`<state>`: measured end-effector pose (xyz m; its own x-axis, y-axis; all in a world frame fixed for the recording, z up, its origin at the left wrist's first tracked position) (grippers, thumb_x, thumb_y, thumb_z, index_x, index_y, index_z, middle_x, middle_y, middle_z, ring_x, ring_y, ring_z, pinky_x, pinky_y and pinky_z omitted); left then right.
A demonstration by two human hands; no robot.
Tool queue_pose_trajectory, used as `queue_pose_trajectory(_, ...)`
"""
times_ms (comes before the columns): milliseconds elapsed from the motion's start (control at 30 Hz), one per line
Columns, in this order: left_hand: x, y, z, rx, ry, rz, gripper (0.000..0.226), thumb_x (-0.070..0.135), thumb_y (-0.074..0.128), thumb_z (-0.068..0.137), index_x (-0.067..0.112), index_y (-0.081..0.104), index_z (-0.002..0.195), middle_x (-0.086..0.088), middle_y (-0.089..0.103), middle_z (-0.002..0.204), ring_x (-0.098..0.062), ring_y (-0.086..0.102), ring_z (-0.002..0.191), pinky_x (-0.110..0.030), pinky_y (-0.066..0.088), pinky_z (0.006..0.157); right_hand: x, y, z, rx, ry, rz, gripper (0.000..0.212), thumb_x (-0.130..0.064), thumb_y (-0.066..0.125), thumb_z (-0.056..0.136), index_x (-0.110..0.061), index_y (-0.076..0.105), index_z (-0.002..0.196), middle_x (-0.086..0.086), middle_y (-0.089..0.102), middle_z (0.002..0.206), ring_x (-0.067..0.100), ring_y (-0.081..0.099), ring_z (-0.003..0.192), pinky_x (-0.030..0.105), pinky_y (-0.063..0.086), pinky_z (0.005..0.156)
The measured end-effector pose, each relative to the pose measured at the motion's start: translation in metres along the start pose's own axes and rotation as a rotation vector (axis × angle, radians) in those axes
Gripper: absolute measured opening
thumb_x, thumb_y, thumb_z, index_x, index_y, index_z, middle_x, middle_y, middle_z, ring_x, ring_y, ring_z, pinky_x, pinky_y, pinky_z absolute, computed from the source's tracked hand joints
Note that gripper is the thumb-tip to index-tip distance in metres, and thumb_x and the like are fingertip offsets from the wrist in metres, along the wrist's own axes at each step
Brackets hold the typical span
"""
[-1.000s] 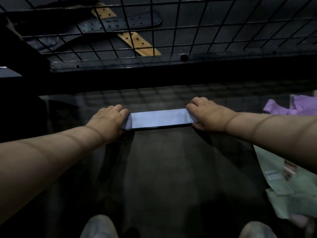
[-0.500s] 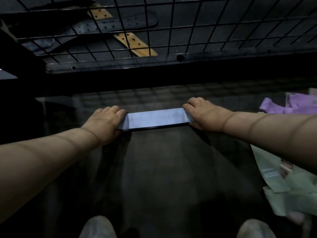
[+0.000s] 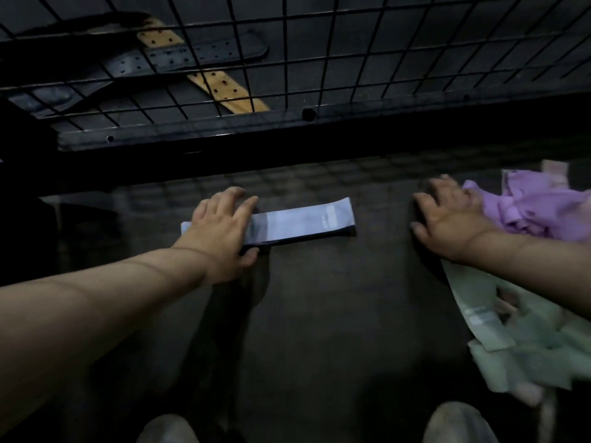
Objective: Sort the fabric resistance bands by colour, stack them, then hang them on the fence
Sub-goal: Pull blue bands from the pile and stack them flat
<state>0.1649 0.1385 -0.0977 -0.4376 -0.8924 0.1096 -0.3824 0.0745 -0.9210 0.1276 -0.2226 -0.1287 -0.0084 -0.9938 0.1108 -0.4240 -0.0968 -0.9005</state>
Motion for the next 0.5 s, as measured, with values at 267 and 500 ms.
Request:
queue_pose_trajectory(267,0.111,-0.010,0.006,-0.034,0.263,-0.155,0.074,0.039,0.057,0.085,0.015,0.032,0.150,-0.014,0.021,0.155,-0.035,0.023,0.141,-0.039,0.017,0.117,0.098,0.022,-0.066,-0.096,0.278,0.102,0.075,-0.043,0.067,0.080,-0.020,0.033,0.143,0.018,0.038,0.138,0.037,0.038,0.127,0.049,0.044,0.092)
queue_pose_trajectory(500,0.217,-0.003,0.018,-0.252,0.457,-0.209,0.084,0.045,0.060,0.087,0.021,0.015,0.155,-0.005,0.016,0.157,-0.025,0.029,0.142,-0.034,0.024,0.118,0.114,0.018,-0.096,0.202,0.110,0.494,0.012,-0.010,0.067,0.086,-0.003,0.062,0.094,0.018,0.059,0.094,0.034,0.058,0.092,0.035,0.036,0.078)
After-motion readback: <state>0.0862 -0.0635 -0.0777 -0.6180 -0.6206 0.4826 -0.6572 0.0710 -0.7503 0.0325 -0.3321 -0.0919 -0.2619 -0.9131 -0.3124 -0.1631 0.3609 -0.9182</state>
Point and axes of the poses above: each hand's wrist, its own z-axis towards the middle knuckle, its own y-axis out of the palm, x = y × z, the point moved 5 cm from there along z, towards the middle knuckle
